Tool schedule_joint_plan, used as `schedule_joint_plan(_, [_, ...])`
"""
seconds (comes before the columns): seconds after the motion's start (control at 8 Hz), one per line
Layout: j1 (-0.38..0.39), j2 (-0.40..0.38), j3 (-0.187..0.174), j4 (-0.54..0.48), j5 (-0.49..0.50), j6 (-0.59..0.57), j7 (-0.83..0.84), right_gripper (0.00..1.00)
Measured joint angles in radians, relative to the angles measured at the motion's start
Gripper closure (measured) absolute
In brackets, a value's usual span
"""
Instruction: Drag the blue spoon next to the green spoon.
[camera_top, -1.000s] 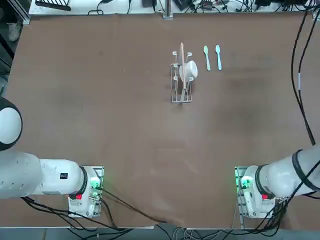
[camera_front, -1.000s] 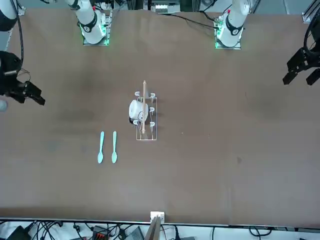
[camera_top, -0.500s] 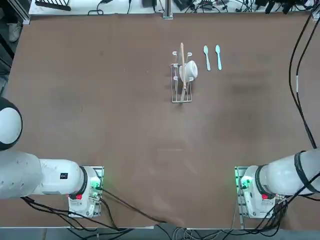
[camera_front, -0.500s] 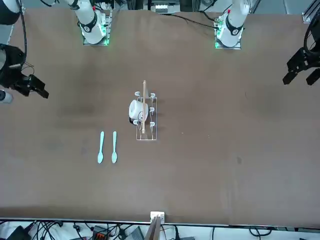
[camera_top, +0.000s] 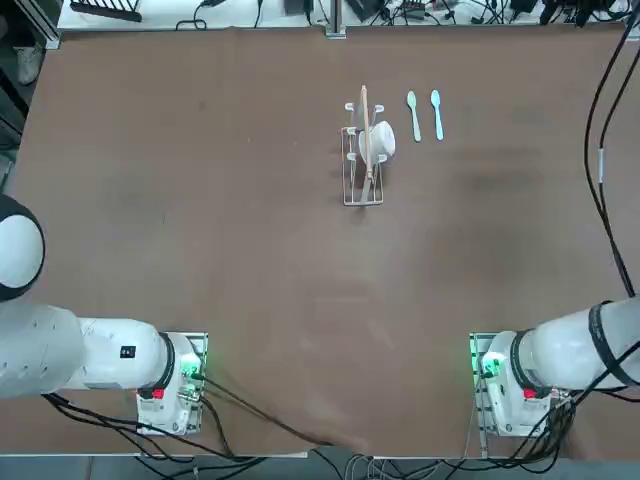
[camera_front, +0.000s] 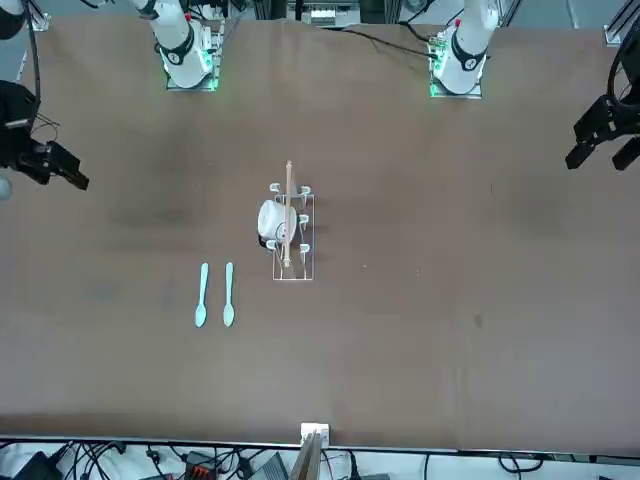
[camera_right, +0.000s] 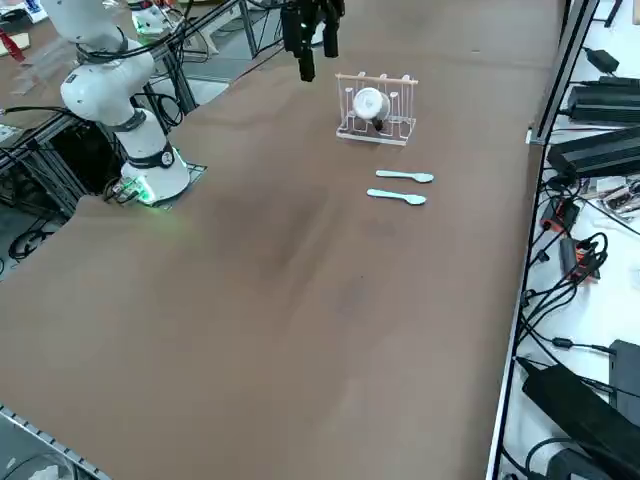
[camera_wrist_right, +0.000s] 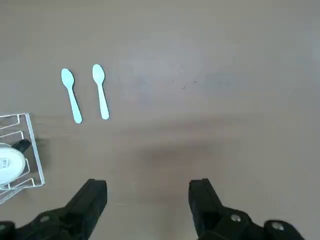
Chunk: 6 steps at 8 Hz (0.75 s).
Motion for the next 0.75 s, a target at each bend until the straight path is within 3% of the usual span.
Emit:
schedule_joint_plan(0.38, [0.0, 0.014, 0.006, 0.002, 0.0, -0.001, 0.0, 0.0])
schedule_joint_plan(0.75, [0.0, 0.014, 0.043, 0.002, 0.0, -0.004, 0.0, 0.0])
